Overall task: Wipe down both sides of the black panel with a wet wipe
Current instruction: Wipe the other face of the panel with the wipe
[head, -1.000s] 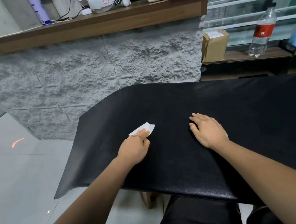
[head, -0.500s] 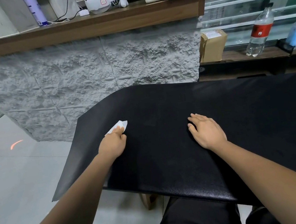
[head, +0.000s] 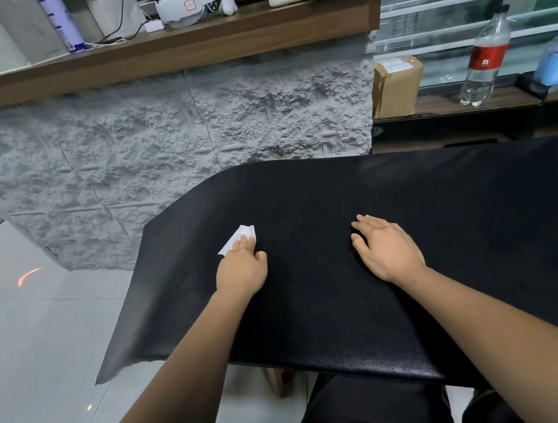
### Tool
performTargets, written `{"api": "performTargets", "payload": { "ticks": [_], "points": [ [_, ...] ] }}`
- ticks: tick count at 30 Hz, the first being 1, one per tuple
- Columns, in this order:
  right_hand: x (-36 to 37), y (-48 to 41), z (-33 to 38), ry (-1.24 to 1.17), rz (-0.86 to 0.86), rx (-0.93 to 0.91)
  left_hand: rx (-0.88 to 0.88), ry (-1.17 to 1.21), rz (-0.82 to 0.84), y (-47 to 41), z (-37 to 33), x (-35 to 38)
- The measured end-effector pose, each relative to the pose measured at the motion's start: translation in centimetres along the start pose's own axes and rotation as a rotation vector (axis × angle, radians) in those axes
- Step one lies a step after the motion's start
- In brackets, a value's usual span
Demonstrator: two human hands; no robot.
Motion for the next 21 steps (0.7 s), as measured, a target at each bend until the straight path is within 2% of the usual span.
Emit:
{"api": "performTargets", "payload": {
  "ticks": [12,17,21],
  "points": [
    [0.0,0.1,0.1,0.001,0.003,0.001,0.192,-0.027,0.027,0.8,-7.3,2.0],
    [-0.1,0.1,0.1,-0.002,0.003,-0.004,0.223,-0.055,0.0,0.0,-6.9,0.9],
    [-0.2,0.1,0.1,-0.002,-0.006,-0.008,0.27,-0.007,-0.086,-1.6,-5.8,-1.4]
  ]
}}
Point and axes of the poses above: each hand's wrist, its own y-axis away from the middle knuckle, its own x-axis out of the palm, z = x × y, the point moved 3 cm from there along -y, towards the middle knuckle, and after that the axes turned 8 degrees about x, right-handed, at the moved point
